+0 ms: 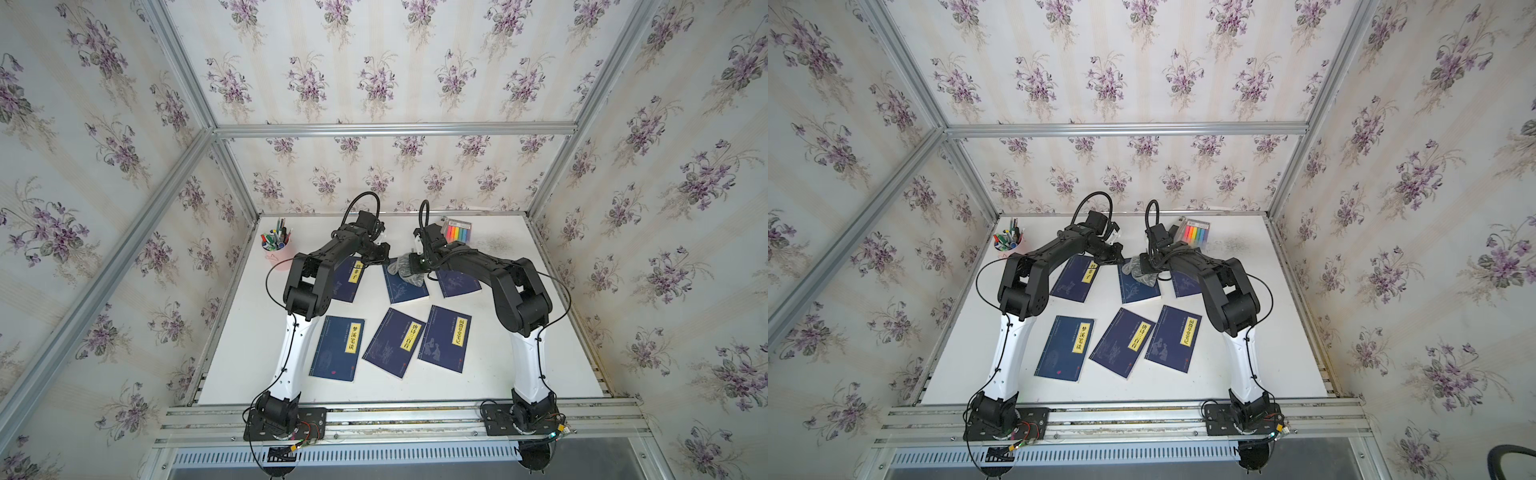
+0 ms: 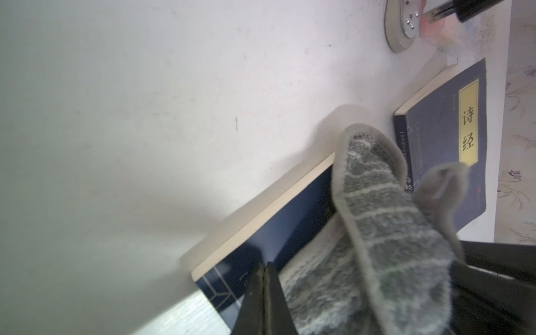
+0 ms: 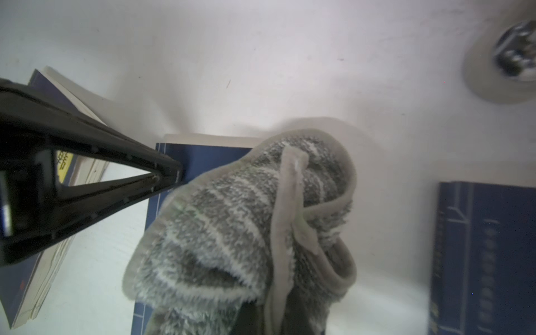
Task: Wipe the cover of the book
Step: Wipe the dirt from the cover of the book.
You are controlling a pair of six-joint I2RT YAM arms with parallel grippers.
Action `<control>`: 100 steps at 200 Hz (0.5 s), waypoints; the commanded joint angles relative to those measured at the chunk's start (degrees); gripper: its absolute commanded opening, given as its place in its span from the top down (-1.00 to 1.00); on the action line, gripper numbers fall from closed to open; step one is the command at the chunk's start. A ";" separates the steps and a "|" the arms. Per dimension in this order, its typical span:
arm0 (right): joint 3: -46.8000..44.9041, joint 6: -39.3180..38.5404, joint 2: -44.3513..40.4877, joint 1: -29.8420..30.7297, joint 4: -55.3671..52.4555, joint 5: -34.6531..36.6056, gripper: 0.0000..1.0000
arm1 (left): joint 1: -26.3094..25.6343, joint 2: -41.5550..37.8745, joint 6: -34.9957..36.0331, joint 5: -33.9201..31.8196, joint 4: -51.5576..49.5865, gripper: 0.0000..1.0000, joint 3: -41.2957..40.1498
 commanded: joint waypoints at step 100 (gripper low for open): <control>-14.91 3.14 -3.37 5.62 5.00 -0.31 1.00 | 0.46 -2.36 -0.15 -2.31 -3.13 1.00 -3.17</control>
